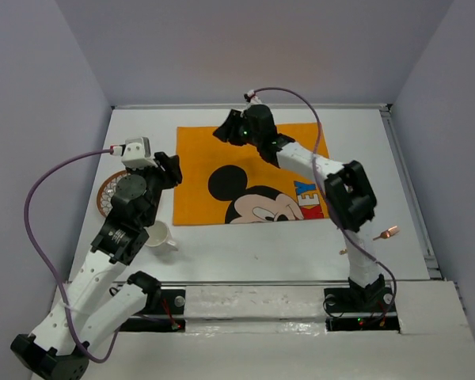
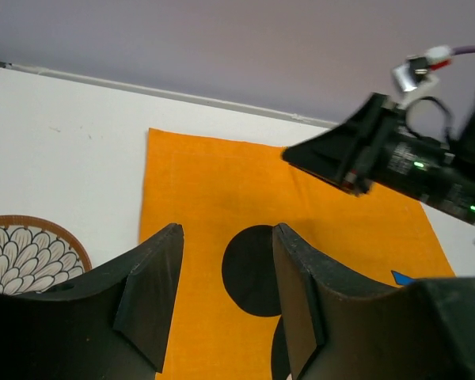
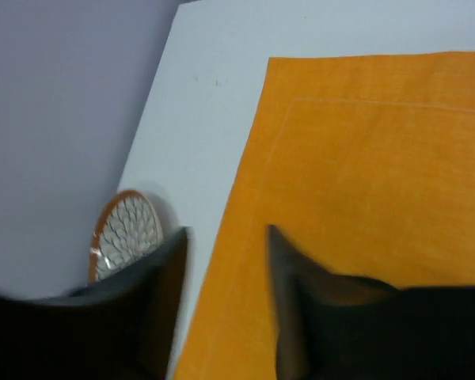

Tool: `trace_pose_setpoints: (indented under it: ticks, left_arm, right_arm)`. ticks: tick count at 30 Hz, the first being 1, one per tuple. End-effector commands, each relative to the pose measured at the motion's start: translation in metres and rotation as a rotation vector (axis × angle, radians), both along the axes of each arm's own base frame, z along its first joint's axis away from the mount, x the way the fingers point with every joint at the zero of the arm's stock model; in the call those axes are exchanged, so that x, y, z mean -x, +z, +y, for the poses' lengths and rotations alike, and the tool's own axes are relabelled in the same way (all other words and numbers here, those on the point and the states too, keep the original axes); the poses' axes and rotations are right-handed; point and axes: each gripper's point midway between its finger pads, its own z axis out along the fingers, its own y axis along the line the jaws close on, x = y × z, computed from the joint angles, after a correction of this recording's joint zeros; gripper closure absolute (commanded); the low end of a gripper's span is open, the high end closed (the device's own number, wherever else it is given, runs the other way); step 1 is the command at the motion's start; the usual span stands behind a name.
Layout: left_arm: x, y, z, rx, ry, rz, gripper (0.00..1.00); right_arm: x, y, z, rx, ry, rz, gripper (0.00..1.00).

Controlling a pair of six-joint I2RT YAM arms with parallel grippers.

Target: Set the dinner table for one person

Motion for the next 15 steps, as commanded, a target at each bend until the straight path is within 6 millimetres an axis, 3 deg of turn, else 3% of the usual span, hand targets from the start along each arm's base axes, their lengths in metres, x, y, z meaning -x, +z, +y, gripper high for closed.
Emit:
trace_pose_setpoints:
  ticks: [1, 3, 4, 5, 7, 9, 12, 15]
  left_arm:
    - [0.0, 0.008, -0.002, 0.028, -0.009, -0.029, 0.41]
    - [-0.002, 0.006, -0.004, 0.022, -0.018, -0.024, 0.41]
    - [-0.003, 0.005, -0.006, 0.017, -0.027, -0.02, 0.41]
    - [-0.003, 0.005, -0.006, 0.012, -0.029, -0.022, 0.41]
    - [-0.002, 0.008, -0.005, 0.002, -0.028, -0.033, 0.41]
    - [-0.001, 0.009, -0.004, -0.003, -0.026, -0.041, 0.42]
    - [0.001, 0.013, -0.005, 0.004, -0.038, -0.053, 0.42]
    - [0.002, 0.013, -0.007, -0.002, -0.054, -0.055, 0.42]
  right_arm:
    - [0.075, 0.027, -0.059, 0.207, 0.021, -0.16, 0.92]
    - [0.096, 0.003, -0.089, 0.314, -0.003, -0.12, 0.97]
    - [0.111, 0.009, -0.105, 0.339, -0.018, -0.117, 1.0]
    - [0.129, -0.029, -0.128, 0.416, -0.034, -0.054, 1.0]
    - [0.151, -0.047, -0.152, 0.478, -0.037, -0.032, 0.98]
    - [0.178, -0.059, -0.171, 0.509, -0.018, -0.021, 0.89]
    - [0.201, -0.071, -0.179, 0.555, 0.05, 0.0, 0.66]
    - [0.205, -0.078, -0.179, 0.595, 0.07, -0.005, 0.55]
